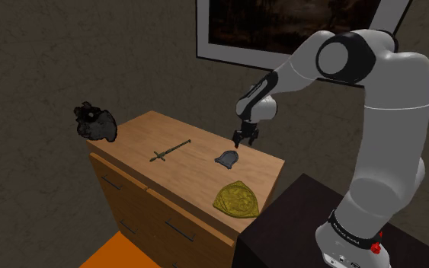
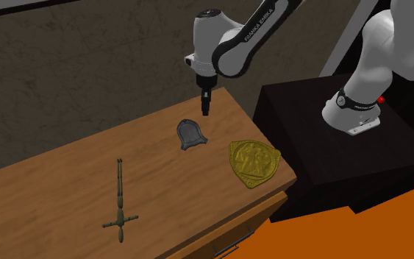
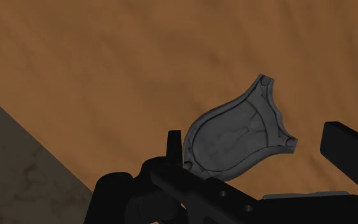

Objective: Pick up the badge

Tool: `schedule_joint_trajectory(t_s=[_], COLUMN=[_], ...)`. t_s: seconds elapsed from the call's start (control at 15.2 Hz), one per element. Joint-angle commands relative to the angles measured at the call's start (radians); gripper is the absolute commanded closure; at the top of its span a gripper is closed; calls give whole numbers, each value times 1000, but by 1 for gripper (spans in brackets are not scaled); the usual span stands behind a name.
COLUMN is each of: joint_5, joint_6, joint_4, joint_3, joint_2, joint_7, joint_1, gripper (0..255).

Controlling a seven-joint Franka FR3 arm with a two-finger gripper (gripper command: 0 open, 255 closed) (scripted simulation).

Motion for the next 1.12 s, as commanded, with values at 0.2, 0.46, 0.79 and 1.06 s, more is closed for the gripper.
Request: schedule_joint_trajectory(t_s=[0.2, 0.46, 0.79, 1.06], joint_5=[46, 65, 78, 81], joint_6=[46, 66, 104, 115], joint_4=[161, 276, 298, 306], joint_3=[16, 27, 42, 47], joint_2=[188, 310, 370, 389], joint_7=[-23, -31, -45, -49], joint_1=[-41, -69, -80, -84], gripper=[0, 0, 0, 0])
